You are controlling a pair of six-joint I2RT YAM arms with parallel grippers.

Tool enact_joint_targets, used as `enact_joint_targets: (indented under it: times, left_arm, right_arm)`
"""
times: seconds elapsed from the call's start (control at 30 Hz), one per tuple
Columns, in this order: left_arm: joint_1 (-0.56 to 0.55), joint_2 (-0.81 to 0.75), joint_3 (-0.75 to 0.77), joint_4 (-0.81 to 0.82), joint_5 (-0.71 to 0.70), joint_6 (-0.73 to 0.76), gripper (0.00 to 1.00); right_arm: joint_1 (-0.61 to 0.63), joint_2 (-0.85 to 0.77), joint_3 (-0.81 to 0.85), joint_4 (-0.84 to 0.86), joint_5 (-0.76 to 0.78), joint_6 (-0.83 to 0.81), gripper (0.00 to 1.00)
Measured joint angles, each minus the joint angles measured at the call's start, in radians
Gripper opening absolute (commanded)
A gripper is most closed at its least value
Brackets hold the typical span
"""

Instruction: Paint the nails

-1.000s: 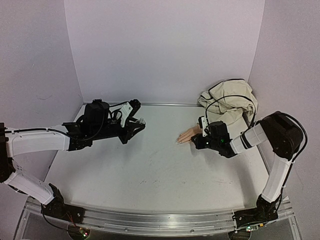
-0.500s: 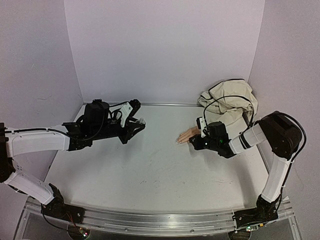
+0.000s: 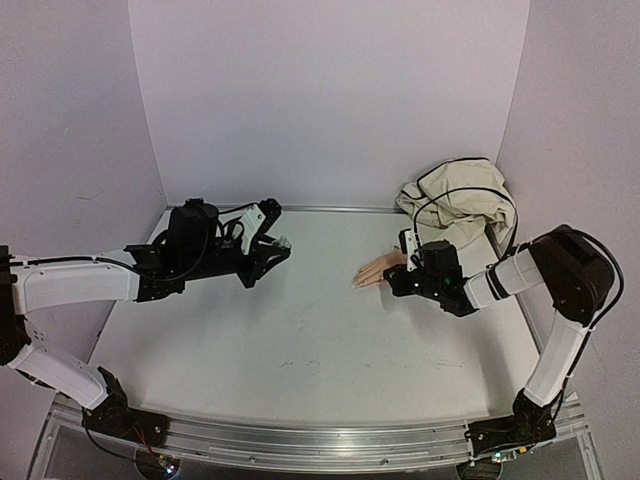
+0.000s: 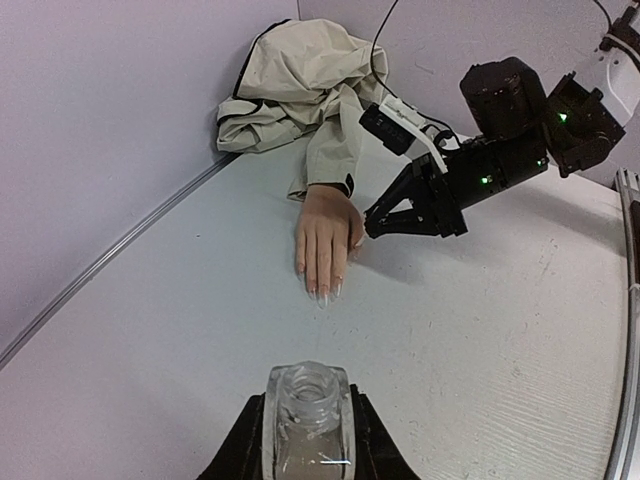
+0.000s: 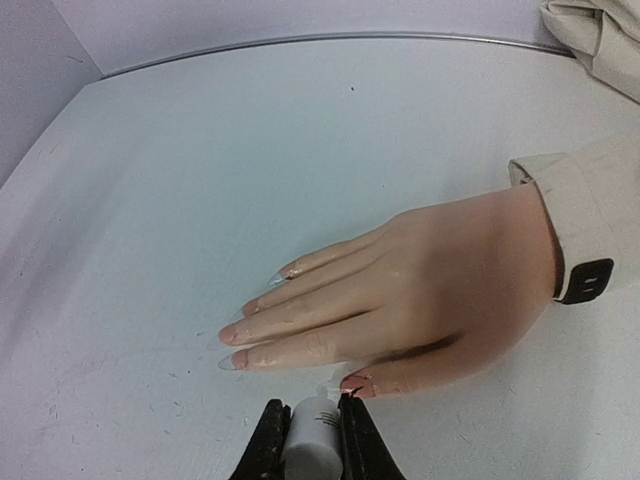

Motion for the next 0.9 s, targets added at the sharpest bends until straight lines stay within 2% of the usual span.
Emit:
enact_joint_targets:
  times: [0.37,0.9]
  left_arm:
    - [0.0,0.0,0.0,0.0,0.0,0.0,0.0]
    - [0.0,0.0,0.0,0.0,0.0,0.0,0.0]
  right_arm:
    - [0.002,-0.003,0.0,-0.014,0.064,0.002,0.0]
    - [0.002,0.034,0.02,-0.034,0.066,0.002,0.0]
